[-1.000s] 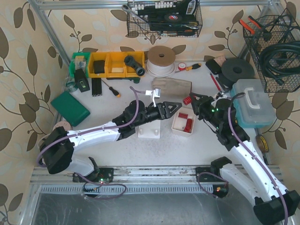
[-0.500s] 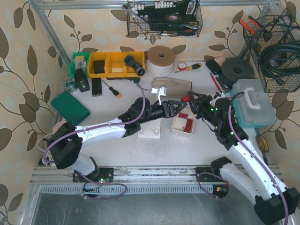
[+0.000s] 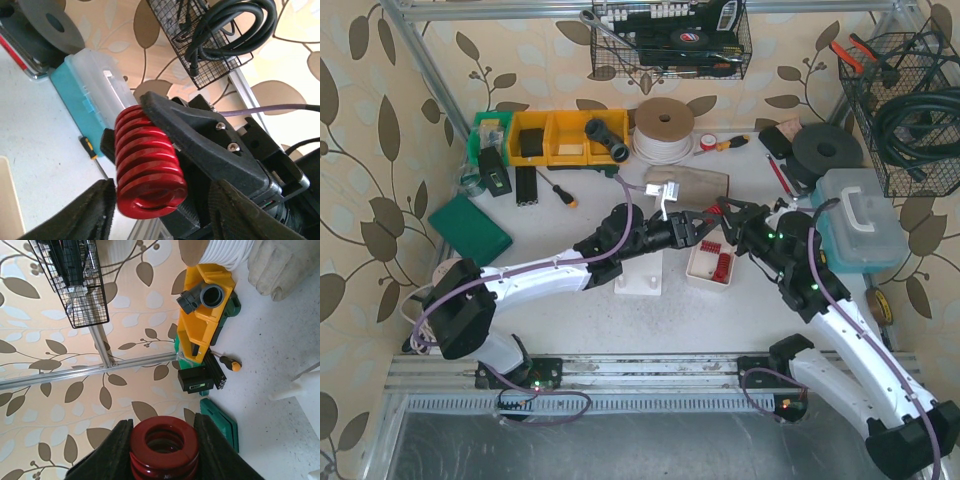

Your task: Install the large spring

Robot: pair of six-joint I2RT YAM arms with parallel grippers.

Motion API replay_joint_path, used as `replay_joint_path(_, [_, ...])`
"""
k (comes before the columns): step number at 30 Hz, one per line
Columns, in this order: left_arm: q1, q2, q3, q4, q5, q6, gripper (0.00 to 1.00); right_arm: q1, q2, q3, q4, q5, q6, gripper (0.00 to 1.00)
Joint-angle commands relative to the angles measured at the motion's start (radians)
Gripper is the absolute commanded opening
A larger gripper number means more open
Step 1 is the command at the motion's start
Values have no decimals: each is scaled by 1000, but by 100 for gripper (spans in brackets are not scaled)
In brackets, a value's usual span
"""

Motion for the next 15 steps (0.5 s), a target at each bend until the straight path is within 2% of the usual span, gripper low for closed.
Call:
replay_joint_path(1, [-2,-17,35,-8,-19,27,53,7,-25,9,20,18,7,0])
replay_joint_path(6, [-1,-12,38,-11,-28,26,47,9,-23,15,13,18,-5,0])
replay_joint_path(15, [2,-8,57,-26,-44,30,50,14,-30,4,1,30,-15,0])
